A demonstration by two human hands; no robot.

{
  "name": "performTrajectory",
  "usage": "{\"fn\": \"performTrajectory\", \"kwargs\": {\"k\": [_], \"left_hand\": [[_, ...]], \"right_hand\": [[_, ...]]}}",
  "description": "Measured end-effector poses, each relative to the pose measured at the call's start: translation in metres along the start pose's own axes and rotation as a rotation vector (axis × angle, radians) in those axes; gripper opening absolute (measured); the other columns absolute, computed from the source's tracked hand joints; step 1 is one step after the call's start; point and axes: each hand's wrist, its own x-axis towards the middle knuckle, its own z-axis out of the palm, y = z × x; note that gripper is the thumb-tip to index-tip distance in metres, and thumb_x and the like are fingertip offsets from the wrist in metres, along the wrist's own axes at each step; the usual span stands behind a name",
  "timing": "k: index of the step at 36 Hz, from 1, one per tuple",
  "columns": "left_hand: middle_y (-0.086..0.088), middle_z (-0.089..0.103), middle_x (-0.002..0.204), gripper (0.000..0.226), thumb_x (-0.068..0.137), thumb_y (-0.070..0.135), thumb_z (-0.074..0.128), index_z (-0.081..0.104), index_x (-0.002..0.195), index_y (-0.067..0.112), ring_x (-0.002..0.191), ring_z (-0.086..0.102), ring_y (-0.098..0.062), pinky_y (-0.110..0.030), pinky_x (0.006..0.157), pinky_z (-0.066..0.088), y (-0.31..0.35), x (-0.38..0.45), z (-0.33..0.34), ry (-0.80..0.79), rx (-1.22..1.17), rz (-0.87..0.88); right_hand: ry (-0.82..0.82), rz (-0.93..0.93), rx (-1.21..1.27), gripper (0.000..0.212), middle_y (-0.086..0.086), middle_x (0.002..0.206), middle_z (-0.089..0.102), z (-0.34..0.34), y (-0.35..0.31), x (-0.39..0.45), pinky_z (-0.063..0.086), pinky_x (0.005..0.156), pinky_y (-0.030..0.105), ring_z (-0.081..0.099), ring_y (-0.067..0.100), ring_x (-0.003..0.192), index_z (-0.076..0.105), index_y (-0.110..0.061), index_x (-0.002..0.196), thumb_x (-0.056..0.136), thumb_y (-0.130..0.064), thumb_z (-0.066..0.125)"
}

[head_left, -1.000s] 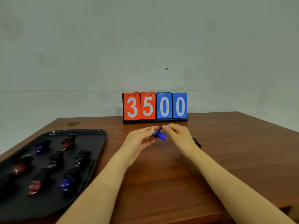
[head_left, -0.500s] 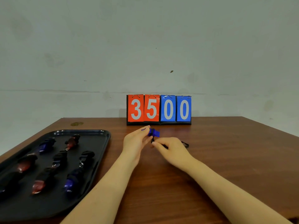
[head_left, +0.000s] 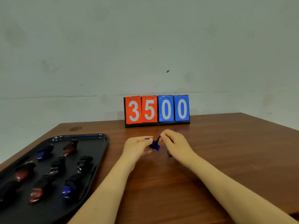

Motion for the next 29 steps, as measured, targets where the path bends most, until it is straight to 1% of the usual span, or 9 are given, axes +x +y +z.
{"fn": "performTrajectory", "kwargs": {"k": [3,7,11,14,17,20,23,26,29], "left_hand": [[0.000,0.069,0.088,0.015,0.089,0.009,0.065,0.072,0.097,0.020,0.086,0.069,-0.015,-0.022,0.065,0.058,0.002,-0.003,0.001,-0.038,0.014,-0.015],[-0.006,0.069,0.102,0.014,0.088,0.010,0.066,0.072,0.093,0.022,0.097,0.067,-0.020,-0.029,0.077,0.059,0.006,-0.008,0.001,-0.127,-0.084,-0.041],[-0.009,0.071,0.104,0.016,0.088,0.009,0.066,0.074,0.100,0.015,0.095,0.070,-0.021,-0.029,0.077,0.058,0.010,-0.013,0.000,-0.190,-0.231,-0.038],[-0.011,0.074,0.102,0.018,0.089,0.007,0.064,0.073,0.104,0.010,0.091,0.073,-0.019,-0.030,0.076,0.059,0.012,-0.017,0.000,-0.213,-0.384,-0.051],[-0.013,0.073,0.103,0.019,0.090,0.005,0.061,0.070,0.107,0.008,0.092,0.072,-0.022,-0.031,0.076,0.059,0.015,-0.019,0.001,-0.221,-0.540,-0.067],[-0.016,0.071,0.104,0.020,0.090,0.004,0.060,0.068,0.108,0.005,0.093,0.072,-0.027,-0.032,0.077,0.060,0.017,-0.020,0.001,-0.213,-0.682,-0.083],[-0.020,0.071,0.105,0.018,0.091,0.003,0.059,0.066,0.107,0.003,0.096,0.071,-0.033,-0.032,0.075,0.060,0.018,-0.020,0.002,-0.202,-0.773,-0.114],[-0.020,0.071,0.105,0.018,0.090,0.004,0.059,0.066,0.107,0.004,0.098,0.070,-0.031,-0.030,0.070,0.060,0.015,-0.017,0.002,-0.139,-0.839,-0.129],[-0.018,0.071,0.106,0.022,0.090,0.005,0.060,0.065,0.111,0.006,0.100,0.070,-0.028,-0.030,0.071,0.060,0.013,-0.013,0.001,-0.060,-0.840,-0.107]], "right_hand": [[0.019,0.039,-0.001,0.025,-0.011,0.077,0.061,-0.001,0.003,0.001,0.043,0.063,0.011,0.055,-0.001,0.072,0.060,-0.022,0.081,0.100,-0.018,0.044],[0.025,0.098,0.059,0.021,-0.011,0.082,0.064,-0.003,0.003,0.002,0.043,0.069,0.009,0.060,0.000,0.079,0.065,-0.021,0.086,0.099,-0.021,0.048],[0.047,0.134,0.174,0.018,-0.012,0.078,0.066,-0.006,0.001,0.004,0.043,0.065,0.008,0.059,-0.010,0.072,0.067,-0.025,0.084,0.097,-0.025,0.054],[0.061,0.154,0.220,0.018,-0.017,0.067,0.063,-0.006,0.001,0.005,0.039,0.064,0.014,0.055,-0.009,0.062,0.067,-0.027,0.083,0.096,-0.028,0.055],[0.052,0.154,0.215,0.022,-0.023,0.057,0.058,-0.005,0.001,0.004,0.037,0.063,0.015,0.051,-0.007,0.057,0.065,-0.027,0.081,0.098,-0.026,0.051],[0.023,0.146,0.208,0.026,-0.019,0.052,0.054,-0.002,0.001,0.003,0.036,0.059,0.018,0.046,-0.003,0.052,0.064,-0.025,0.079,0.099,-0.019,0.047],[-0.036,0.169,0.219,0.026,-0.020,0.050,0.052,0.000,0.000,0.002,0.034,0.057,0.017,0.045,-0.004,0.049,0.065,-0.022,0.082,0.100,-0.023,0.046],[-0.127,0.144,0.158,0.028,-0.022,0.059,0.056,0.003,0.000,0.000,0.037,0.063,0.015,0.049,-0.006,0.058,0.068,-0.017,0.090,0.101,-0.029,0.044],[-0.212,0.082,0.021,0.027,-0.010,0.086,0.067,0.007,0.004,-0.001,0.045,0.077,0.021,0.059,0.000,0.081,0.068,-0.027,0.090,0.100,-0.033,0.044]]}}
